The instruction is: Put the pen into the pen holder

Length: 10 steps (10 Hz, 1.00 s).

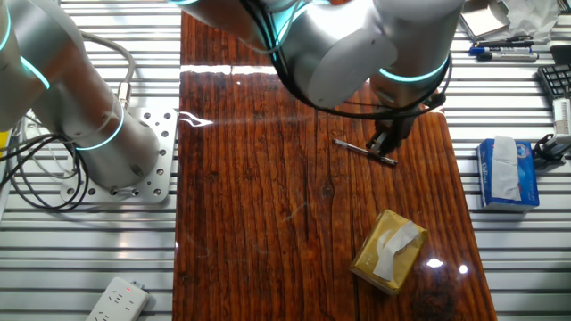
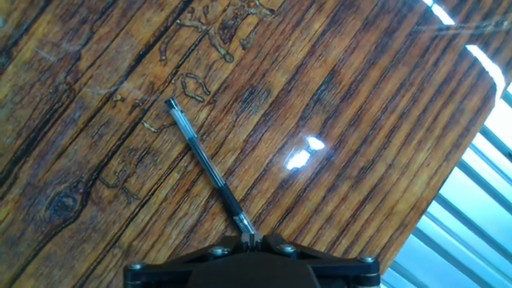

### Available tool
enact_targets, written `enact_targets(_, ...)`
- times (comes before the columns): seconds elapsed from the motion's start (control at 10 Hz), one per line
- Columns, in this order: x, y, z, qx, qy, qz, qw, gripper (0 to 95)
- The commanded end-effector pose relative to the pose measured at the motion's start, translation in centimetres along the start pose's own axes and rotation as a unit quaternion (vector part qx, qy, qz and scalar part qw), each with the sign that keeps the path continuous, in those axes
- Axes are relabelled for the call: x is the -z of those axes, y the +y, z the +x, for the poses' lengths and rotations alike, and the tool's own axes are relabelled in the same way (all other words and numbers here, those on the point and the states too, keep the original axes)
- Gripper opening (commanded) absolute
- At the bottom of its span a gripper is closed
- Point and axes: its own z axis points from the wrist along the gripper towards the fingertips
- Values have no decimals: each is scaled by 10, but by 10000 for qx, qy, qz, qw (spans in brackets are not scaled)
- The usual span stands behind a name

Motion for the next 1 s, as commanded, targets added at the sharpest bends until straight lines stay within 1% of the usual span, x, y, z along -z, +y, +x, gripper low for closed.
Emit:
enact_targets(0.1,1,-1,0,83,14,5,10000,0)
enact_targets(0.7,1,-1,0,82,-34,-45,9999,0)
enact_targets(1.0,1,-1,0,-18,-10,-48,10000,0)
